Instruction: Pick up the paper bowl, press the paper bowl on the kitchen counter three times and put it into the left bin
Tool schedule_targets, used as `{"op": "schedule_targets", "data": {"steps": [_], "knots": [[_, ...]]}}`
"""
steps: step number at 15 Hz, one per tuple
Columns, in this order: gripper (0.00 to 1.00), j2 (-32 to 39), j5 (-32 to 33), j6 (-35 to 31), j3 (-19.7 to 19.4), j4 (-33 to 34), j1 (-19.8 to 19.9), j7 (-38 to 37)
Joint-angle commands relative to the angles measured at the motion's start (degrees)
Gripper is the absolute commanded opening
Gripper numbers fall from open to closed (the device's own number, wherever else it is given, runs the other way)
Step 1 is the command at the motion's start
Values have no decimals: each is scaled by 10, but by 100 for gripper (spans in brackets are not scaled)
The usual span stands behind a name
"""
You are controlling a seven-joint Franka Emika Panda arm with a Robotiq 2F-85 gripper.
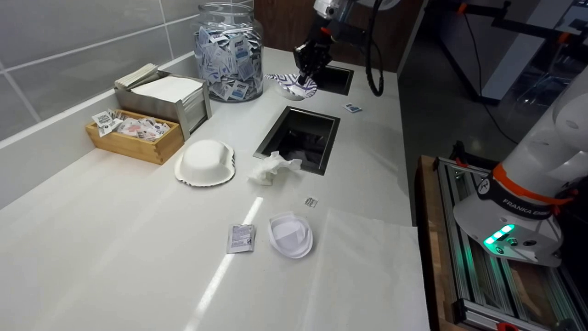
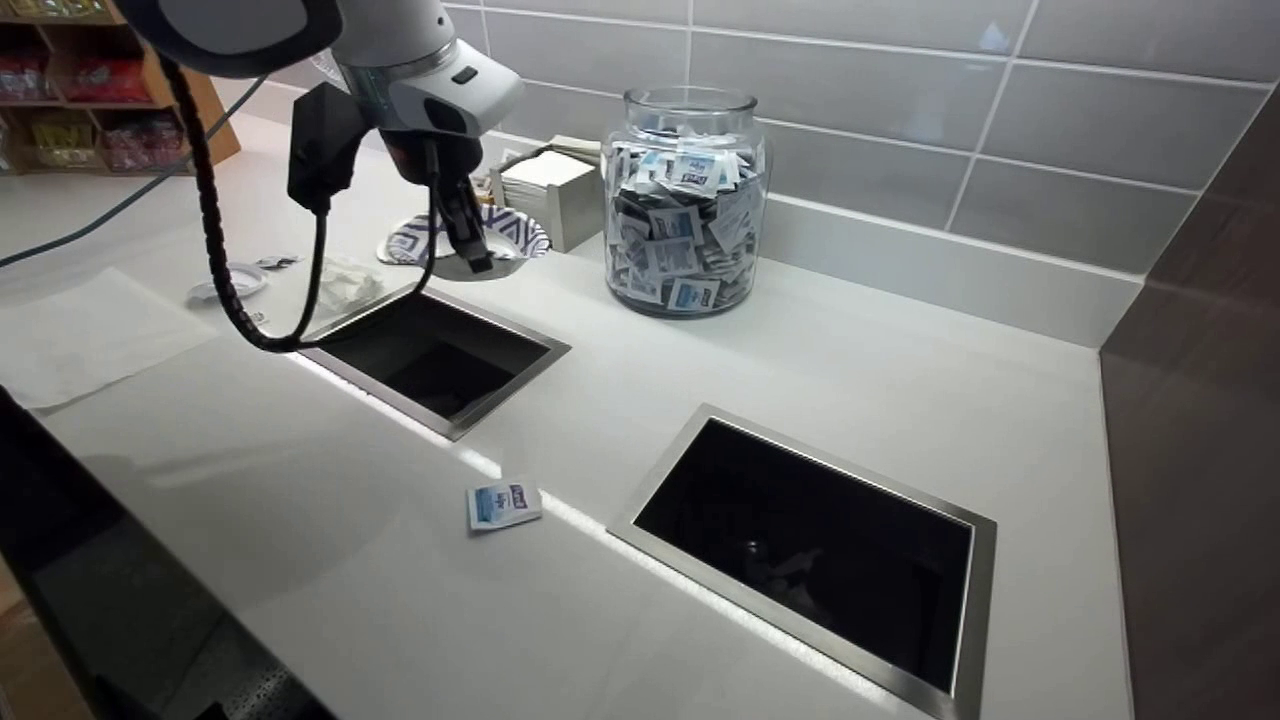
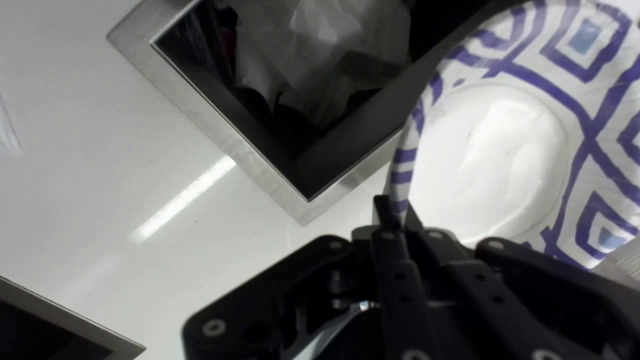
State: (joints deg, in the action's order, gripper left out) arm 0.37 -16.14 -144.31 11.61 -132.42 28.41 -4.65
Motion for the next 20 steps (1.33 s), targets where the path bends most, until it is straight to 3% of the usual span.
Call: {"op": "schedule_targets", "data": {"steps": [1,4,7,17,18,19,20], "knots": [[1,-42,4,105,-112,5,-72,9],[1,-49,21,157,-161,11,-100,7],[1,-43,10,165,-183,14,-124,22],[1,-15,10,173,-191,31,-166,17],[8,-14,12,173,-192,32,-167,16],[29,-13,12,175,-193,33,-168,16],[32,-13,13,176,-193,34,-169,16]]}}
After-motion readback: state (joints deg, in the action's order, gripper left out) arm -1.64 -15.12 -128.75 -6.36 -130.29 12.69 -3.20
